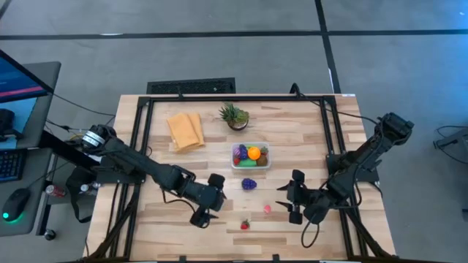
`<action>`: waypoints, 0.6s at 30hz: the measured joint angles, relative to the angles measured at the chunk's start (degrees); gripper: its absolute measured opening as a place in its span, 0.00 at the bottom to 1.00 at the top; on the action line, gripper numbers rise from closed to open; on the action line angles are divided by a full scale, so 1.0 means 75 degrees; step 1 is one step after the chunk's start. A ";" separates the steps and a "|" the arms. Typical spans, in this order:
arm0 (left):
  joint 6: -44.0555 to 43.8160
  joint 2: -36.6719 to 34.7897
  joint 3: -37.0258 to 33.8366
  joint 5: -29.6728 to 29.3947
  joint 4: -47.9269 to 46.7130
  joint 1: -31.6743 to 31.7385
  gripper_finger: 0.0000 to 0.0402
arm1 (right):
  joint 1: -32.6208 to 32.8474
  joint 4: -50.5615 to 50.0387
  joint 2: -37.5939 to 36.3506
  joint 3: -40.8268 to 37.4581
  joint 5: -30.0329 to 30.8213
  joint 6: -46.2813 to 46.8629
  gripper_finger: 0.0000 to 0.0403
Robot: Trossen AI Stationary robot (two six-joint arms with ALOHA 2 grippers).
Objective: Pick and placing Produce into tupperware
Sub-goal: Put the pink peach into the transparent container
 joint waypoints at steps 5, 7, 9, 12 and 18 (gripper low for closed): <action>-0.0406 0.0016 -0.0492 -0.1901 0.0307 -0.0431 0.84 | 0.0018 -0.0028 0.0000 0.0000 0.0000 0.0000 0.52; -0.0701 0.0016 -0.0854 -0.2752 0.0613 -0.0629 0.84 | 0.0046 -0.0038 0.0000 0.0000 0.0023 -0.0008 0.52; -0.1057 0.0016 -0.1277 -0.3653 0.0982 -0.0836 0.84 | 0.0110 -0.0058 0.0000 0.0000 0.0189 -0.0057 0.52; -0.1633 0.0016 -0.1932 -0.5049 0.1575 -0.1169 0.84 | 0.0247 -0.0062 -0.0003 0.0000 0.0585 -0.0207 0.52; -0.2766 0.0019 -0.3110 -0.7486 0.2749 -0.1900 0.84 | 0.0473 -0.0111 -0.0003 0.0000 0.1208 -0.0237 0.52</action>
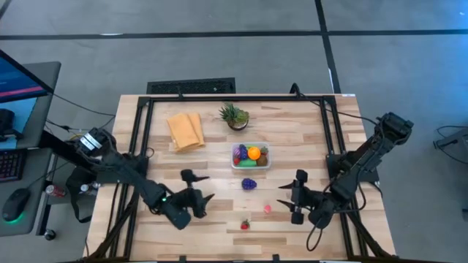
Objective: Pick and placing Produce into tupperware
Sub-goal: Put the pink peach into the transparent container
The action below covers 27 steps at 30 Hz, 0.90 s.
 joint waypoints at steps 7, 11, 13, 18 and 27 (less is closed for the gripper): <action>-0.0258 0.0000 -0.0989 -0.2122 0.1888 -0.0793 0.84 | 0.0395 0.0097 0.0323 0.0003 0.0547 0.0831 0.52; -0.0062 0.0000 -0.1329 -0.2447 0.2679 -0.1006 0.84 | 0.0886 0.0088 0.1071 0.0003 0.1425 0.1774 0.52; -0.0001 0.0003 -0.1406 -0.2409 0.2924 -0.1036 0.84 | 0.1109 0.0084 0.1519 0.0003 0.1912 0.2366 0.52; 0.0603 0.0003 -0.1550 -0.1594 0.3841 -0.1005 0.84 | 0.1452 0.0115 0.2464 0.0000 0.2685 0.3911 0.52; 0.3015 0.0006 -0.2113 0.1739 0.7550 -0.0538 0.84 | 0.1593 0.1462 0.3400 0.0002 0.2842 0.4584 0.52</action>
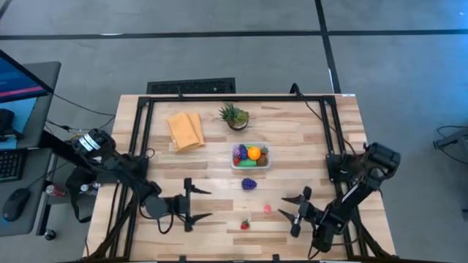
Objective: Pick and placing Produce into tupperware
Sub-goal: Put the pink peach into the transparent container
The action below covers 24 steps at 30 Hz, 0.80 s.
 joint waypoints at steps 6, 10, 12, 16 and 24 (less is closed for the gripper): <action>-0.0394 0.0000 -0.0390 0.0326 0.0219 0.0345 0.84 | -0.0003 0.0792 0.0448 0.0001 -0.0048 -0.0022 0.52; -0.0669 0.0000 -0.0519 0.0428 0.0223 0.0485 0.84 | -0.0021 0.1151 0.0628 -0.0002 -0.0240 -0.0131 0.52; -0.0696 0.0000 -0.0544 0.0425 0.0217 0.0537 0.84 | -0.0090 0.1440 0.0639 -0.0002 -0.0399 -0.0405 0.52; -0.0726 0.0000 -0.0553 0.0426 0.0214 0.0642 0.84 | -0.0360 0.2083 0.0639 -0.0002 -0.1016 -0.1236 0.52; -0.0788 0.0000 -0.0553 0.0428 0.0183 0.0691 0.84 | -0.0923 0.2595 0.0639 -0.0002 -0.1836 -0.2306 0.52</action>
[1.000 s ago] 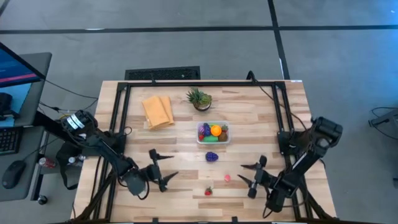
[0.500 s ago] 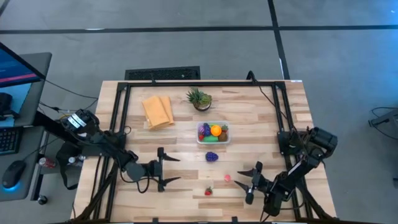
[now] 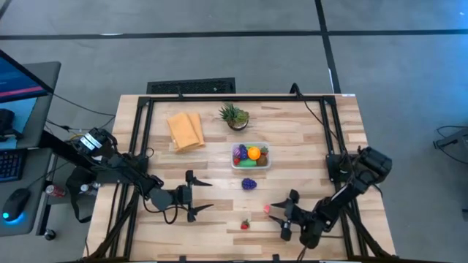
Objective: Pick and placing Produce into tupperware
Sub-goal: Put the pink peach into the transparent container
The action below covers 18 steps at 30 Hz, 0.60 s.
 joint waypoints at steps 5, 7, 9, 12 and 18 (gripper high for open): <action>-0.0055 0.0000 0.0000 0.0000 -0.0088 0.0000 0.84 | -0.0231 0.0014 0.0000 0.0000 -0.0366 -0.0061 0.51; -0.0055 0.0000 0.0000 0.0000 -0.0092 0.0000 0.84 | -0.0294 0.0012 0.0000 0.0000 -0.0416 -0.0104 0.50; -0.0057 0.0000 0.0000 0.0000 -0.0093 0.0000 0.84 | -0.0344 0.0009 0.0000 0.0000 -0.0430 -0.0115 0.49; -0.0058 0.0000 0.0000 -0.0003 -0.0100 0.0000 0.84 | -0.0441 0.0009 0.0000 0.0003 -0.0669 -0.0115 0.45; -0.0061 0.0000 0.0000 -0.0009 -0.0106 0.0000 0.84 | -0.0578 0.0008 0.0083 0.0003 -0.0844 -0.0123 0.40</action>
